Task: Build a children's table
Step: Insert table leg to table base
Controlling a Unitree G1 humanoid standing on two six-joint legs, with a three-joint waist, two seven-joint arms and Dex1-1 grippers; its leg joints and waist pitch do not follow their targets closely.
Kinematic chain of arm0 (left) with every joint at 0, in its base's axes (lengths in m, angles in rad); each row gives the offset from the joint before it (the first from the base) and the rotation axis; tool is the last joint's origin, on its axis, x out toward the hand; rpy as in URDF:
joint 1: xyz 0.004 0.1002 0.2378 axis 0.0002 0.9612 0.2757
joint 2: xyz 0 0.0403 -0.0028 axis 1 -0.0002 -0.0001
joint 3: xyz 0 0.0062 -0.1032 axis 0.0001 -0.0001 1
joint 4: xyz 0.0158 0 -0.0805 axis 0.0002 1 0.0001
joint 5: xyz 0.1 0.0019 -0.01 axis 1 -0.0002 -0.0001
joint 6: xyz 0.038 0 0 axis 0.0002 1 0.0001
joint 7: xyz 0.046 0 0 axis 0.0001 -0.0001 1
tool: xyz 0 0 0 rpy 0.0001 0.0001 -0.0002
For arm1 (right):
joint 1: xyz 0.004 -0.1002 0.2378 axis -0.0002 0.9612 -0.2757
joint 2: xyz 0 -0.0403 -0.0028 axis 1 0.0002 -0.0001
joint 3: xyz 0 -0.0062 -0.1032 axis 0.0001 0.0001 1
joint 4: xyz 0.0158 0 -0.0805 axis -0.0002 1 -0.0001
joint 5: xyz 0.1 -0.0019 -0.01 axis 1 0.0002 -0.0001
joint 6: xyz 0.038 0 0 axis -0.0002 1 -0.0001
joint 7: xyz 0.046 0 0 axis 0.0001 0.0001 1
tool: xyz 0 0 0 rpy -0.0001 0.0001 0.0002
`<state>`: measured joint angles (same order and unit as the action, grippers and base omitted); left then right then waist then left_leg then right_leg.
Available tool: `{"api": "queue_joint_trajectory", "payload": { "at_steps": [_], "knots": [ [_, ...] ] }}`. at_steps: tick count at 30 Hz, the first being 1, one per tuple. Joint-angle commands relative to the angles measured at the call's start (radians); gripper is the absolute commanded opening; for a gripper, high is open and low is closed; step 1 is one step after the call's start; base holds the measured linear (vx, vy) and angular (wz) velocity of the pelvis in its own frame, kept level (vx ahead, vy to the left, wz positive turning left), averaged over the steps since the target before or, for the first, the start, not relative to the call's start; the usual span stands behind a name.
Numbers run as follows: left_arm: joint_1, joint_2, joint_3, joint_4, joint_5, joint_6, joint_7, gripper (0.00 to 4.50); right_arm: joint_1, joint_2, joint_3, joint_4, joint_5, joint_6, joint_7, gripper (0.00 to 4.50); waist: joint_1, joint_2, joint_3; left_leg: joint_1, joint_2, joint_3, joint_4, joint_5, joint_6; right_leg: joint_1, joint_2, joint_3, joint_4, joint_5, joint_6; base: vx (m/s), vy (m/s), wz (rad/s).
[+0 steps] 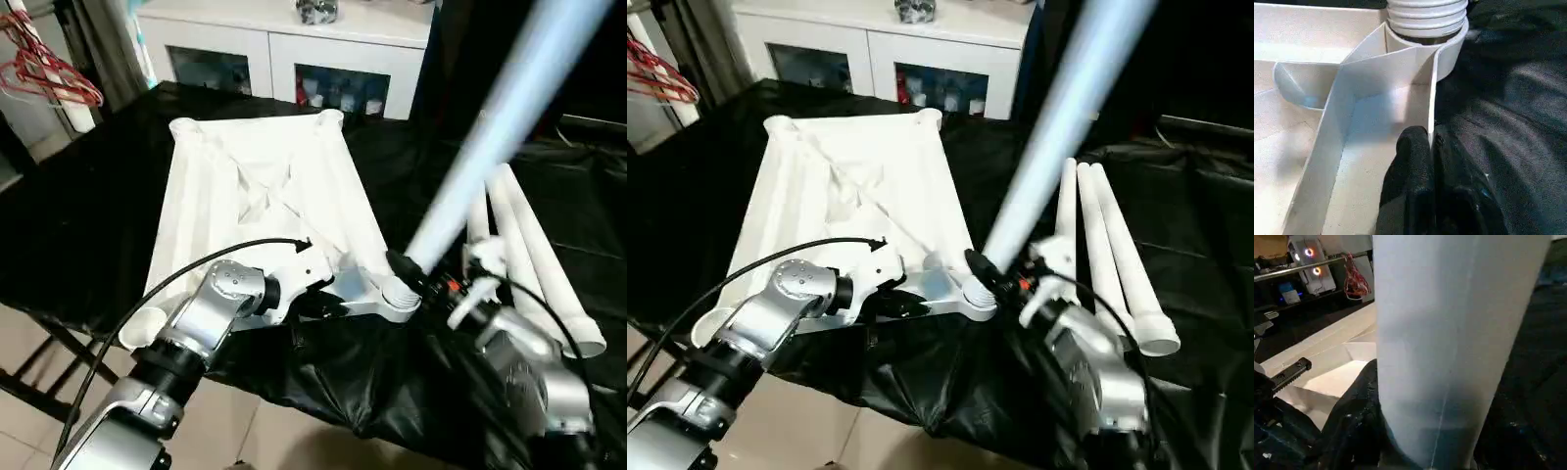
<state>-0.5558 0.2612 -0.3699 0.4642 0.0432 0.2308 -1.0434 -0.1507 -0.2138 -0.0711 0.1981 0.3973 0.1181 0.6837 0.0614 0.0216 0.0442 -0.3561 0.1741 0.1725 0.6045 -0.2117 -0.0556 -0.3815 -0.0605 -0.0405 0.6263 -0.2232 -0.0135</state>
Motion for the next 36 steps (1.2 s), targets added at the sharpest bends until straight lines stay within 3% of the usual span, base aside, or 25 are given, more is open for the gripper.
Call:
{"api": "queue_joint_trajectory", "payload": {
  "at_steps": [1,8,11,12,18,19,20,22,25,27,29,33,36],
  "knots": [
    [-0.038,0.004,0.04,0.012,-0.009,-0.013,0.049,0.0,0.056,-0.003,-0.014,0.057,-0.034,-0.006,-0.017,1.9,0.001,0.003,-0.05,0.0,0.054,-0.021,-0.078,-0.157,0.043,0.047,-0.085,0.048,-0.082,-0.073,-0.25,0.0,0.0,0.0],
    [-0.05,0.002,0.041,0.037,-0.007,-0.03,0.044,0.0,0.107,-0.025,0.008,0.012,-0.054,-0.034,0.0,1.9,0.0,0.005,-0.048,0.0,0.054,-0.021,-0.081,-0.186,0.047,0.044,-0.085,0.048,-0.09,-0.126,-0.236,0.0,0.0,0.0],
    [-0.051,0.004,0.039,0.042,-0.007,-0.037,0.039,0.0,0.103,-0.046,0.026,0.012,-0.067,-0.025,0.011,1.9,0.0,0.002,-0.049,-0.002,0.054,-0.021,-0.08,-0.164,0.05,0.047,-0.084,0.048,-0.089,-0.108,-0.233,0.0,0.0,0.0],
    [-0.052,0.004,0.039,0.043,-0.007,-0.039,0.037,0.0,0.102,-0.051,0.031,0.013,-0.069,-0.024,0.013,1.9,0.001,0.006,-0.049,-0.003,0.054,-0.021,-0.08,-0.153,0.057,0.046,-0.085,0.048,-0.088,-0.094,-0.235,0.0,0.0,0.0],
    [-0.052,0.012,0.025,0.047,-0.002,-0.053,0.016,0.0,0.024,-0.12,0.096,0.038,-0.099,0.031,0.092,1.9,0.0,-0.002,-0.047,-0.003,0.053,-0.02,-0.081,-0.166,0.06,0.045,-0.085,0.047,-0.093,-0.159,-0.223,0.0,0.0,0.0],
    [-0.05,0.016,0.021,0.045,0.0,-0.055,0.01,0.0,0.002,-0.136,0.115,0.041,-0.103,0.058,0.119,1.9,-0.002,-0.009,-0.046,-0.004,0.052,-0.019,-0.08,-0.159,0.063,0.046,-0.084,0.047,-0.094,-0.16,-0.221,0.0,0.0,0.0],
    [-0.05,0.017,0.02,0.045,0.001,-0.055,0.008,0.0,-0.002,-0.139,0.12,0.042,-0.104,0.063,0.125,1.9,-0.001,-0.006,-0.046,-0.004,0.052,-0.02,-0.079,-0.156,0.064,0.046,-0.084,0.047,-0.092,-0.162,-0.222,0.0,0.0,0.0],
    [-0.049,0.02,0.018,0.044,0.001,-0.056,0.004,0.0,-0.012,-0.146,0.128,0.044,-0.107,0.071,0.136,1.9,0.0,-0.005,-0.047,-0.004,0.054,-0.019,-0.078,-0.142,0.068,0.044,-0.085,0.048,-0.091,-0.151,-0.222,0.0,0.0,0.0],
    [-0.045,0.036,0.005,0.04,0.003,-0.065,-0.029,0.0,-0.07,-0.195,0.2,0.075,-0.127,0.107,0.235,1.9,-0.002,-0.014,-0.048,-0.008,0.052,-0.019,-0.078,-0.121,0.077,0.047,-0.085,0.044,-0.089,-0.14,-0.223,0.0,0.0,0.0],
    [-0.044,0.037,0.005,0.039,0.003,-0.065,-0.031,0.0,-0.074,-0.198,0.205,0.078,-0.128,0.11,0.244,1.9,-0.002,-0.01,-0.048,-0.007,0.054,-0.019,-0.076,-0.119,0.08,0.045,-0.086,0.045,-0.088,-0.136,-0.226,0.0,0.0,0.0],
    [-0.044,0.049,-0.005,0.036,0.004,-0.073,-0.057,0.0,-0.105,-0.225,0.246,0.099,-0.14,0.125,0.317,1.9,-0.001,-0.017,-0.05,-0.008,0.055,-0.019,-0.077,-0.109,0.085,0.047,-0.087,0.045,-0.084,-0.105,-0.235,0.0,0.0,0.0],
    [-0.056,0.063,-0.01,0.051,0.009,-0.088,-0.081,0.0,-0.129,-0.249,0.284,0.113,-0.15,0.134,0.391,1.9,0.002,-0.015,-0.052,-0.003,0.057,-0.017,-0.074,-0.102,0.092,0.045,-0.086,0.045,-0.081,-0.072,-0.248,0.0,0.0,0.0],
    [-0.061,0.07,-0.015,0.059,0.006,-0.107,-0.111,0.0,-0.132,-0.262,0.306,0.124,-0.156,0.123,0.429,1.89,0.005,-0.019,-0.054,-0.001,0.059,-0.017,-0.074,-0.087,0.102,0.046,-0.087,0.044,-0.074,0.001,-0.269,0.0,0.0,0.0]
  ]
}}
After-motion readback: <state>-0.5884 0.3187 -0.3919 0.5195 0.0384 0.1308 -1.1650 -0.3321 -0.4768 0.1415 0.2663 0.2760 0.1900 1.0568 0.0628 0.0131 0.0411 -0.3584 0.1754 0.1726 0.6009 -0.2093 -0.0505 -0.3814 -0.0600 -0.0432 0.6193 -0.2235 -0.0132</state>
